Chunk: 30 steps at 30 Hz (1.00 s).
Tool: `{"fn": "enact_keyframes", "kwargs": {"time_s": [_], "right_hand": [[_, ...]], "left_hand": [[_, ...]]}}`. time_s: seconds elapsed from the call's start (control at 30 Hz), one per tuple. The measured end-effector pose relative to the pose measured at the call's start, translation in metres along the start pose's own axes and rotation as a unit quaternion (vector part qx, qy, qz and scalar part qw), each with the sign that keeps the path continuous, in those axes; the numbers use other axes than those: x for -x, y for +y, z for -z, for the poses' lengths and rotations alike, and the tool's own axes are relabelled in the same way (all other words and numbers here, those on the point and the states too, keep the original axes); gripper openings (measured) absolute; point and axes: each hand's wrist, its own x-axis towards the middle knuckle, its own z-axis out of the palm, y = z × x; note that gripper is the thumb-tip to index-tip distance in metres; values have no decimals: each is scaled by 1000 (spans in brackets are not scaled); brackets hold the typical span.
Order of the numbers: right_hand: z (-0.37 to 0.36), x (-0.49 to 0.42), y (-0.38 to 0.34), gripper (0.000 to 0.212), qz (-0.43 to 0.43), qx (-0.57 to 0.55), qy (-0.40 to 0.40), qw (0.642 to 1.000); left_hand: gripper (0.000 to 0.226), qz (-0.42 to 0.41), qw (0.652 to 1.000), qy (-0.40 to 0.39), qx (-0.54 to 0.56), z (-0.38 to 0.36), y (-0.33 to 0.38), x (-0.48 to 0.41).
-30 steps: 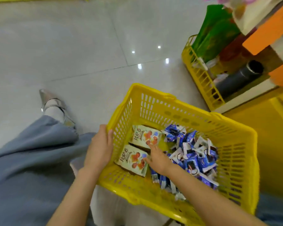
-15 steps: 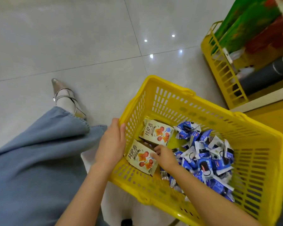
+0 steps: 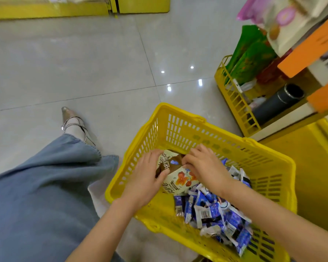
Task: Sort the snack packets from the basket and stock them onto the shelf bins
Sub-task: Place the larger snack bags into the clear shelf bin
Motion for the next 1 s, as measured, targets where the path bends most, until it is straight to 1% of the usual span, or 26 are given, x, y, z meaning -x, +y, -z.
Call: {"fn": "enact_keyframes", "kwargs": {"time_s": [0.03,0.07,0.13,0.23,0.3,0.37,0.43,0.5,0.53,0.6,0.67,0.7,0.73,0.77,0.83,0.9,0.93,0.97,1.0], "right_hand": [[13,0,-4,16,14,8,11,1000],[25,1,-8,14,27,11,18,999],[42,1,-18,9,47,-4,20,999],[54,0,-29,9,33,-94,3,995],[56,-3,-32,10,9,-161,1,987],[53,-6,-31,11,5,-194,1,981],[46,-10,-29,11,14,-229,11,973],[39,-15,-25,15,3,-298,52,953],[35,-18,-20,19,-13,-324,85,942],[22,-24,-6,25,-63,-338,152,927],[-1,-28,10,25,-136,-355,181,907],[-15,-29,18,25,-170,-367,173,898],[-32,-30,26,26,-196,-364,154,897],[-49,-31,34,28,-215,-339,122,908],[-83,-34,49,32,-238,-278,22,930],[-110,-38,57,38,-253,-277,-88,923],[-121,-41,58,40,-253,-286,-123,916],[-129,-45,58,41,-250,-286,-140,914],[-137,-48,59,42,-245,-271,-143,920]], "left_hand": [[61,18,996,-66,51,-4,5,1],[70,50,986,-111,112,-7,9,0],[81,101,962,-138,211,-10,13,-4],[92,125,946,-148,261,-11,15,-10],[82,139,931,-148,305,-9,17,-12],[71,144,918,-147,339,-6,18,-13],[62,139,917,-128,351,-7,17,-13],[52,139,915,-78,369,-9,15,-14],[51,150,912,-48,378,-9,14,-15],[55,184,910,12,372,-7,11,-18],[63,209,913,55,347,-3,7,-22],[65,216,913,73,338,-1,4,-24],[63,218,912,88,335,2,2,-25],[59,219,910,100,337,5,0,-27],[55,221,907,105,343,9,-3,-31],[53,217,908,101,344,9,-4,-34],[52,217,908,99,344,9,-4,-35],[50,217,908,99,344,9,-4,-37],[48,218,908,100,343,9,-4,-38]]}}
